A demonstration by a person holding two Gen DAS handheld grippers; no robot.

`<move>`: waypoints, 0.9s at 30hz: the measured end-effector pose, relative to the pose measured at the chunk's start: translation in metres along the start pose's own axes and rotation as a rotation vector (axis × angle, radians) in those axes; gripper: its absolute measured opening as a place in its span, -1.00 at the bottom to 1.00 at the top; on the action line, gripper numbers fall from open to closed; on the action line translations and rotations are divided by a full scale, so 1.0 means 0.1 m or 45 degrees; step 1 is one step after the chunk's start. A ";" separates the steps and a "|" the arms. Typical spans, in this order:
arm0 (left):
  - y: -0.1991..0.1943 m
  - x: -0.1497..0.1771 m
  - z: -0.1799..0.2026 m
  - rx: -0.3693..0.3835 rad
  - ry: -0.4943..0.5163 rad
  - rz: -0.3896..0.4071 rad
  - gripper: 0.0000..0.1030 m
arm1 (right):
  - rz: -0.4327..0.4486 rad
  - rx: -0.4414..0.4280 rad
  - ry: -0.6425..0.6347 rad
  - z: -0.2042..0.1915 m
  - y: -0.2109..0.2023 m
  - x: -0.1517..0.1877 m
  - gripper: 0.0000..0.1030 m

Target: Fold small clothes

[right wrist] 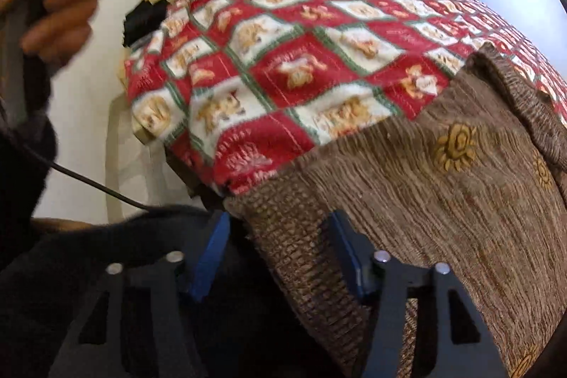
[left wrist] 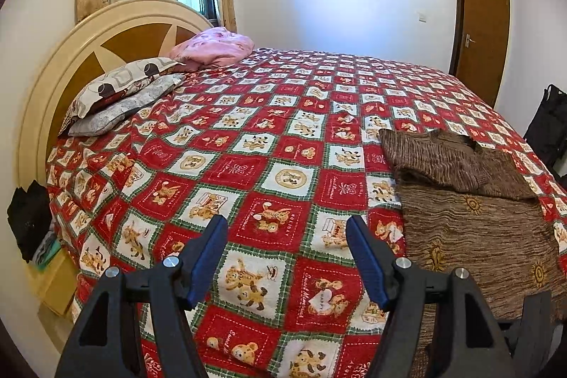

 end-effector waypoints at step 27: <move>0.54 1.12 2.19 0.693 1.267 -0.047 0.36 | 0.391 -0.405 0.784 1.65 -0.94 0.32 -0.82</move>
Point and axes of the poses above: each gripper's, at about its wrist camera, not at the fingertips, and y roughly the way its jaws point, z to its right, x to its underside, the point moved 10 cm from there along y, roughly the way its jaws point, and after that the axes turned 13 degrees about -y, right-handed, at the moved point
